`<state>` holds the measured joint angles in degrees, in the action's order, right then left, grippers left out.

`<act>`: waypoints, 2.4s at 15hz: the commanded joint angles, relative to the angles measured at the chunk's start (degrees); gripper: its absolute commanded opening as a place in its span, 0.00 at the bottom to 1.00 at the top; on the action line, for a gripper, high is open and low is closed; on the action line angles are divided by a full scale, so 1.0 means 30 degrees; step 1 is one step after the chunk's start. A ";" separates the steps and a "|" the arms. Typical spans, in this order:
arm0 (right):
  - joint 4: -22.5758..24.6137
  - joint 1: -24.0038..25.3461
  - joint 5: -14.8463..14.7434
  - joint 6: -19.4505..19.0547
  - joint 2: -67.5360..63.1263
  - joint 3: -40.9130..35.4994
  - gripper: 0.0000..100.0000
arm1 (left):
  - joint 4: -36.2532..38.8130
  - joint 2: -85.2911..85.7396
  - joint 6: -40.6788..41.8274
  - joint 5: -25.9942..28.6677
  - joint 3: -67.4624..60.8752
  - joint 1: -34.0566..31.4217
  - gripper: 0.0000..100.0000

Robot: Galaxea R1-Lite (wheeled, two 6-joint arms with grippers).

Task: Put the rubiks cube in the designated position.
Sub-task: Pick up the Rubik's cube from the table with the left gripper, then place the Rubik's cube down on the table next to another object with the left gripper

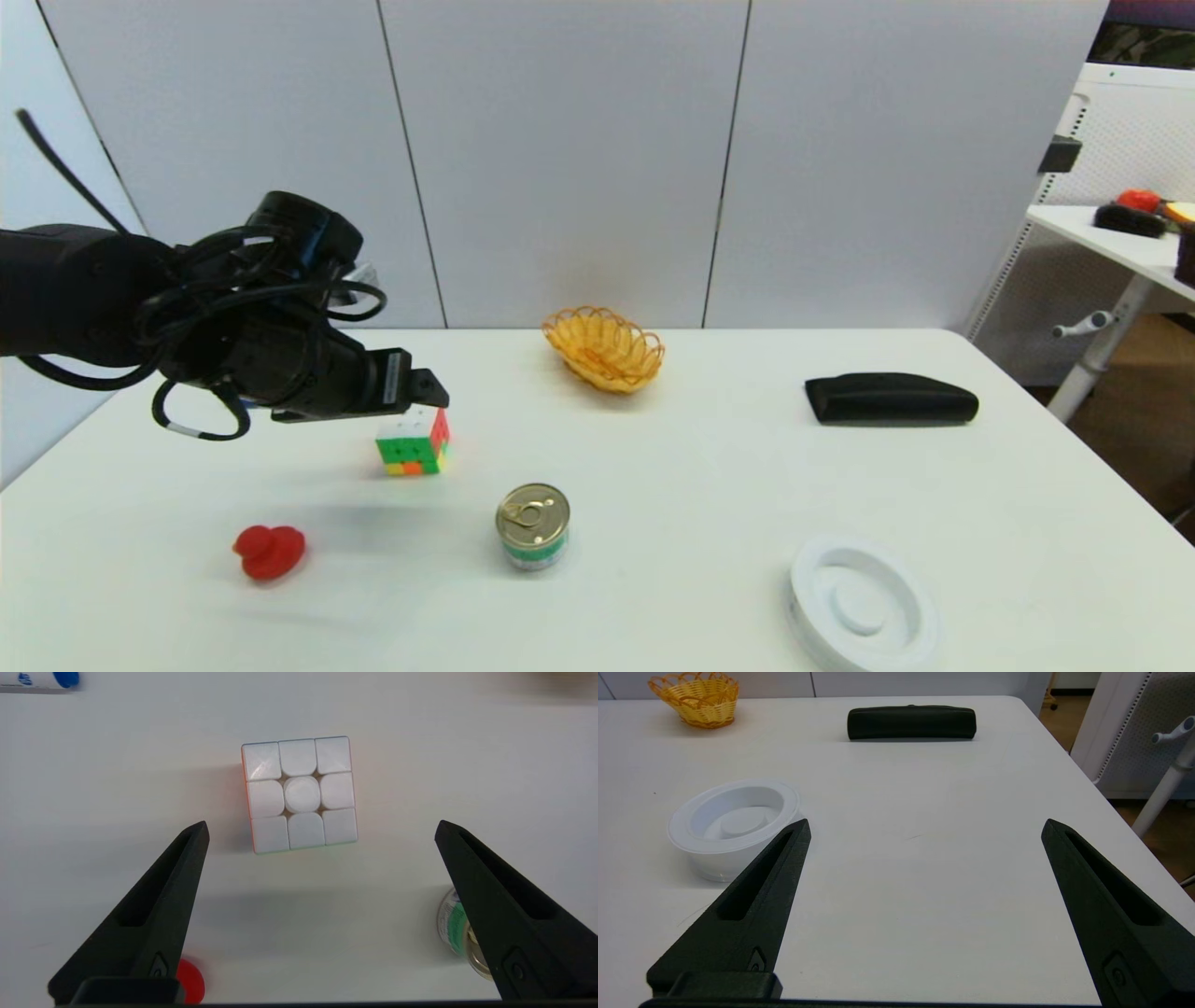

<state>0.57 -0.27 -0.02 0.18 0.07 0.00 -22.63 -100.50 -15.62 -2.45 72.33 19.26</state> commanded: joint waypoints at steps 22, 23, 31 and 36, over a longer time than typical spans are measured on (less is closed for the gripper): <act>0.0014 0.0002 0.0008 0.0027 -0.0024 -0.0029 1.00 | 0.0218 -0.3326 0.0078 0.0026 0.4543 0.1988 0.00; 0.0014 0.0002 0.0008 0.0027 -0.0024 -0.0029 1.00 | 0.0247 -0.3619 0.0078 0.0055 0.5276 0.2574 0.00; 0.0014 0.0002 0.0008 0.0027 -0.0024 -0.0029 1.00 | 0.0276 -0.6696 -0.0302 0.0055 1.0549 0.7584 0.00; 0.0014 0.0002 0.0008 0.0027 -0.0024 -0.0029 1.00 | 0.2181 -0.9596 -0.1591 -0.0121 1.3596 0.9693 0.00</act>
<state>0.60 -0.27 0.00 0.22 0.07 0.00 -20.42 -124.34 -19.48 -2.54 110.82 45.97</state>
